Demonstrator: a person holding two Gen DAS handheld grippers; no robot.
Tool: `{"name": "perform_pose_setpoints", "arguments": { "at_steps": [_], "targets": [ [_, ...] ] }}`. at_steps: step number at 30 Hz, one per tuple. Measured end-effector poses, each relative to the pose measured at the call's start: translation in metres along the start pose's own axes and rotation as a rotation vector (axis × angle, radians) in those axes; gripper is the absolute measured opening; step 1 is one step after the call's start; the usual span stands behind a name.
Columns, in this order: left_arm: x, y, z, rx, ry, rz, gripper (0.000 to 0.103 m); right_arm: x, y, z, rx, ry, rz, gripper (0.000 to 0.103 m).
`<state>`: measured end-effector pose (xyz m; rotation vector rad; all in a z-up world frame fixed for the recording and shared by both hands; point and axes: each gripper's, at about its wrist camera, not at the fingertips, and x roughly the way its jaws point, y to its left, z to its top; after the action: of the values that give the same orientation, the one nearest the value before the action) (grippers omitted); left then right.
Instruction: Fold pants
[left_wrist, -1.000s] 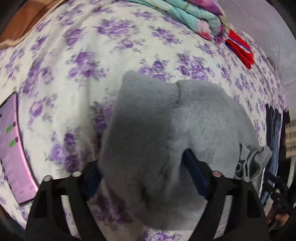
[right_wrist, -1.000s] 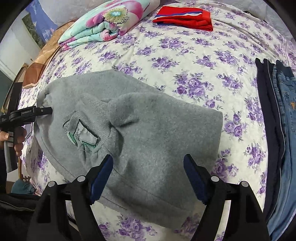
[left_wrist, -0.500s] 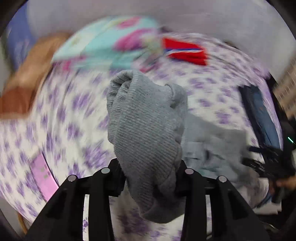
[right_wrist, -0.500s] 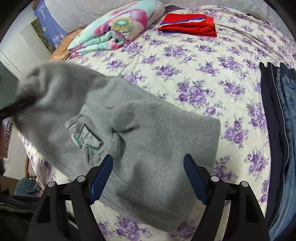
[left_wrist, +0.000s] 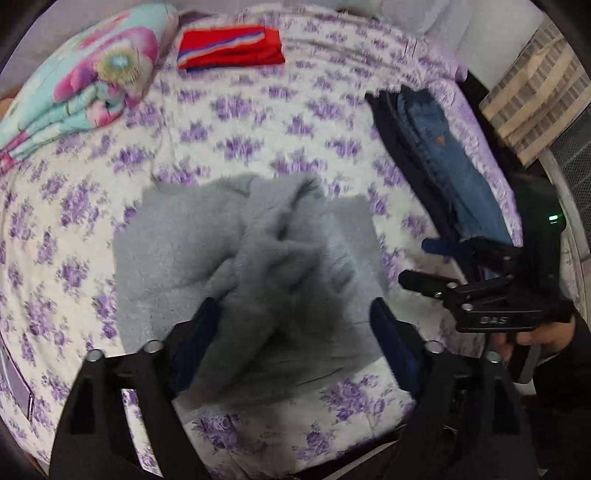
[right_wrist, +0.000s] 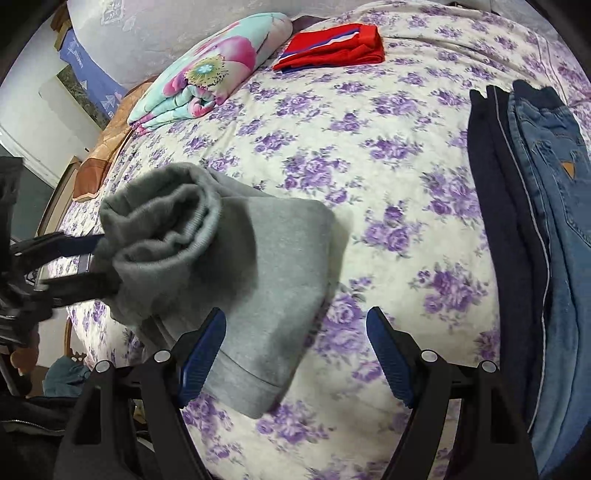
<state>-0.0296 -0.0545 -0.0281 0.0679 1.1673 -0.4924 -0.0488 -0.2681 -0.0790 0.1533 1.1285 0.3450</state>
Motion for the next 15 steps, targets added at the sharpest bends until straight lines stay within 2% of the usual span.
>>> {"name": "perform_pose_setpoints", "arguments": {
  "at_steps": [2,4,6,8,9,10,12,15],
  "targets": [
    [-0.019,0.004,-0.002,0.001,-0.058,0.016,0.083,-0.001,-0.002,0.003,0.008,-0.001,0.034,0.079],
    [-0.036,0.012,-0.001,-0.046,-0.1,0.034,0.085,-0.001,0.001,0.01,0.033,0.002,0.11,0.082],
    [-0.055,0.032,-0.006,-0.115,-0.169,0.059,0.09,0.001,0.006,0.018,0.061,0.008,0.176,0.089],
    [-0.067,0.057,-0.013,-0.199,-0.223,0.102,0.093,0.005,0.017,0.031,0.092,0.011,0.252,0.092],
    [-0.067,0.069,-0.014,-0.24,-0.231,0.131,0.093,0.006,0.021,0.036,0.103,0.014,0.281,0.093],
    [-0.061,0.088,-0.019,-0.311,-0.222,0.198,0.093,0.008,0.027,0.043,0.127,0.019,0.314,0.094],
    [-0.044,0.11,-0.025,-0.379,-0.185,0.269,0.093,0.013,0.035,0.055,0.18,0.03,0.347,0.098],
    [-0.017,0.115,-0.029,-0.375,-0.125,0.243,0.092,0.02,0.041,0.064,0.254,0.056,0.345,0.099]
  ]
}}
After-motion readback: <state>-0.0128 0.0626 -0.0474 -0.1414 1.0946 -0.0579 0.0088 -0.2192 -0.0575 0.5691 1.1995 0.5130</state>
